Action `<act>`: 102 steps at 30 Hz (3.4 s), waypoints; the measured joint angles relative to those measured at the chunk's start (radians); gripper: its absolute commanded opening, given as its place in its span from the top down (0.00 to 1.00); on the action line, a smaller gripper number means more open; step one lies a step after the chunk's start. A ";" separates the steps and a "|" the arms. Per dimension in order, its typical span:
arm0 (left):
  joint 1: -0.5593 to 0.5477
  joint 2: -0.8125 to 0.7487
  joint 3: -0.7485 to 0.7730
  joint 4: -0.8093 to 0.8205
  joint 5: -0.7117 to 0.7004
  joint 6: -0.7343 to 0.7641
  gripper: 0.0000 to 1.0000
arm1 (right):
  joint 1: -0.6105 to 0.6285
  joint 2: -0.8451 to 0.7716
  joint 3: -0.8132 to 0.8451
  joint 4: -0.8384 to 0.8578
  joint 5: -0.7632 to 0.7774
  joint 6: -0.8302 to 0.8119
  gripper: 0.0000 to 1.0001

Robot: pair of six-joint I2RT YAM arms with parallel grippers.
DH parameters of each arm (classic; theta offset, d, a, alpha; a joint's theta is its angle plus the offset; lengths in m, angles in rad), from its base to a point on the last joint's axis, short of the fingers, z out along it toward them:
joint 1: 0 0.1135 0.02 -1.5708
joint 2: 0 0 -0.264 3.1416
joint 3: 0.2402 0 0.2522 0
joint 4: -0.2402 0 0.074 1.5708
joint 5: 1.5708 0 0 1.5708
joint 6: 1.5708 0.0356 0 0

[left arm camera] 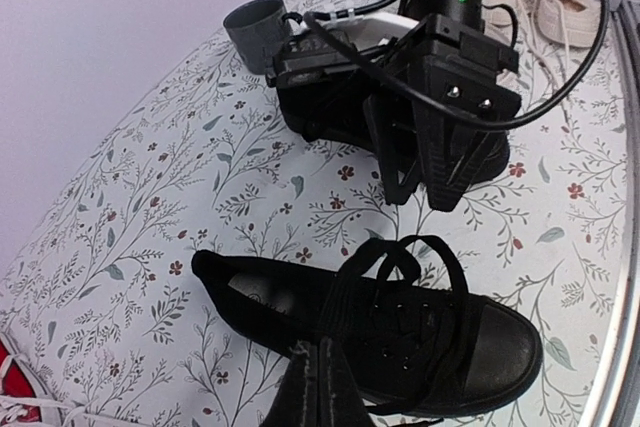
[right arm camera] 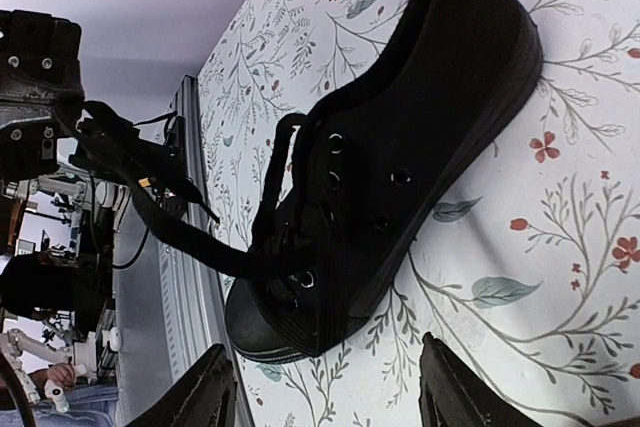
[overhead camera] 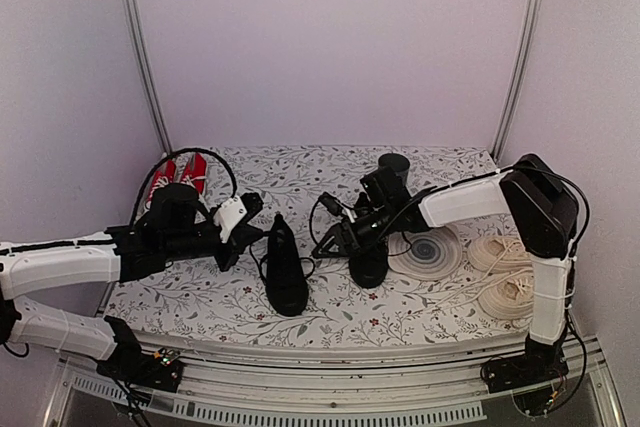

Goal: Tie the shoes
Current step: Place the shoelace at the center of the board, then pick up the shoelace from the center of the board, then tie the shoelace on the shoe.

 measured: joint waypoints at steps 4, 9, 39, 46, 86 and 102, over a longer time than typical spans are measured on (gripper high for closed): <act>0.000 -0.002 0.004 -0.020 0.012 0.012 1.00 | 0.025 0.049 0.015 0.066 -0.021 0.061 0.55; 0.000 -0.012 0.005 -0.040 0.026 0.026 1.00 | 0.039 0.094 0.025 0.090 -0.035 0.095 0.57; -0.049 0.051 0.047 -0.251 0.191 0.228 1.00 | 0.038 -0.013 0.129 0.270 -0.175 0.221 0.99; -0.079 0.116 0.047 -0.262 0.202 0.237 0.51 | 0.038 0.021 0.131 0.410 -0.106 0.332 0.99; -0.033 0.138 0.001 0.160 0.052 -0.045 1.00 | 0.054 0.216 0.261 0.161 -0.066 0.207 0.88; -0.033 0.148 0.001 0.154 0.046 -0.045 1.00 | -0.019 0.120 0.208 -0.090 -0.064 -0.071 0.49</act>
